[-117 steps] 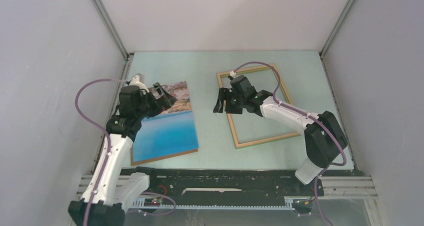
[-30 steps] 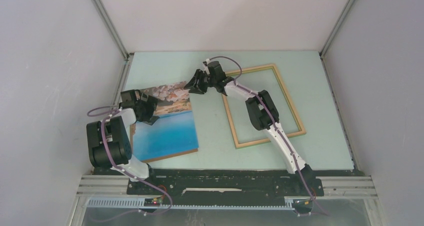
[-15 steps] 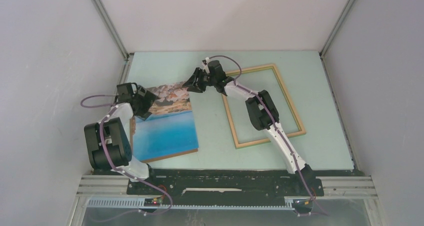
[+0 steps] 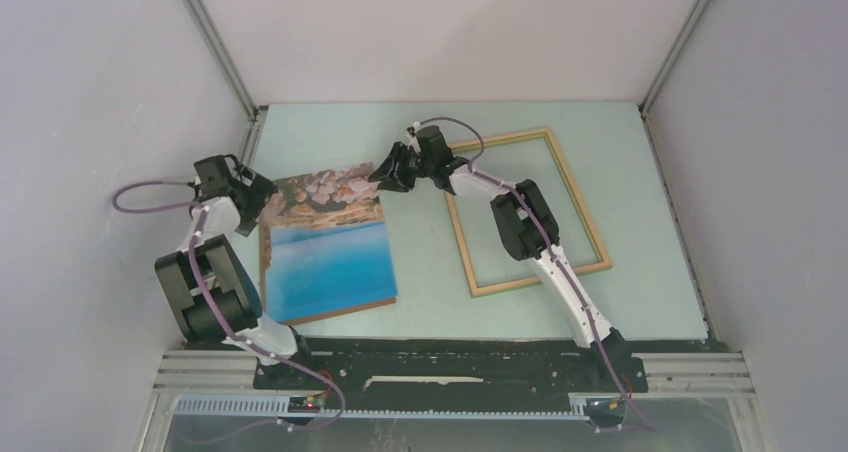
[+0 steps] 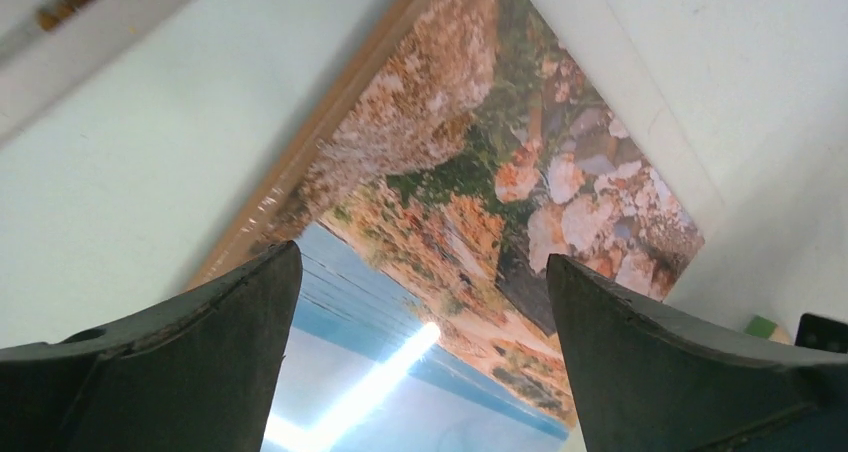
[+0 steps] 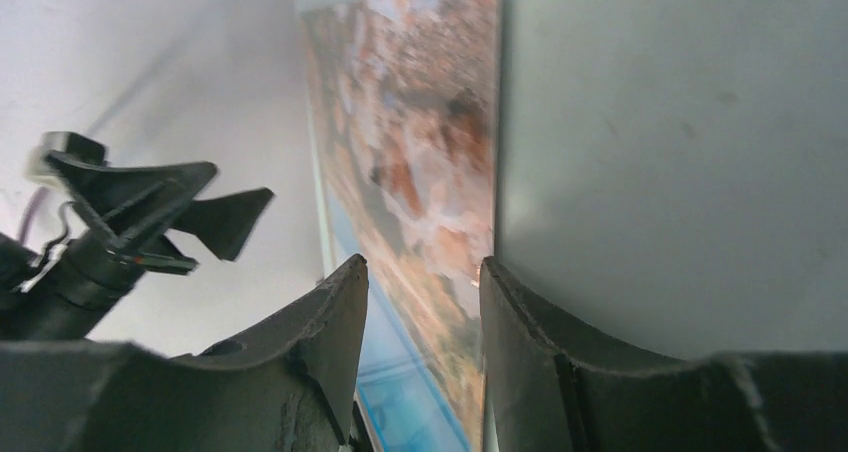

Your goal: Put the photo into the frame

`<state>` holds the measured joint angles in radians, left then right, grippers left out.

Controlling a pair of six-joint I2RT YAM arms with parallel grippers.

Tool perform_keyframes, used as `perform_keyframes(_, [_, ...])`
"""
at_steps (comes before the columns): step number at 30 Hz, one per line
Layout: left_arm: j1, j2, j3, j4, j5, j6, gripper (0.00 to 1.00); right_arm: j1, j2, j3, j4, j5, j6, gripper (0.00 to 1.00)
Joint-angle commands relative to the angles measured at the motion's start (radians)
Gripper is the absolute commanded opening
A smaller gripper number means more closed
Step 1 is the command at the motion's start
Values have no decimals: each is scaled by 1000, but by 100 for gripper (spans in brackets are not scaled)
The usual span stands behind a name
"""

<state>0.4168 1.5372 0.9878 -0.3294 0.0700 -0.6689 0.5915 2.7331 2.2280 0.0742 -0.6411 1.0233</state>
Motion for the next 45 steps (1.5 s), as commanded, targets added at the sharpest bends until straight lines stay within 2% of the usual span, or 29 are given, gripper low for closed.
perform_keyframes(1, [51, 32, 64, -35, -66, 88, 100, 2, -113, -52, -85, 25, -77, 53])
perform_keyframes(5, [94, 108, 73, -30, -15, 106, 100, -10, -141, -91, -158, 43, -118, 53])
perform_keyframes(7, [83, 158, 81, -32, 55, 110, 100, -16, -139, -92, -167, 24, -124, 53])
perform_keyframes(9, [71, 186, 76, -31, 66, 98, 100, -20, -138, -90, -169, 9, -130, 53])
perform_keyframes(17, [37, 197, 43, -8, 116, 71, 100, -30, -134, -93, -208, 5, -146, 53])
perform_keyframes(24, [20, 142, 24, -11, 149, 81, 100, -32, -112, -96, -182, -22, -103, 53])
perform_keyframes(39, [-31, 41, -21, -15, 179, 70, 100, -42, -139, -162, -144, 1, -76, 51])
perform_keyframes(45, [-27, 65, 33, -56, 61, 113, 100, -46, -192, -221, -149, 47, -116, 54])
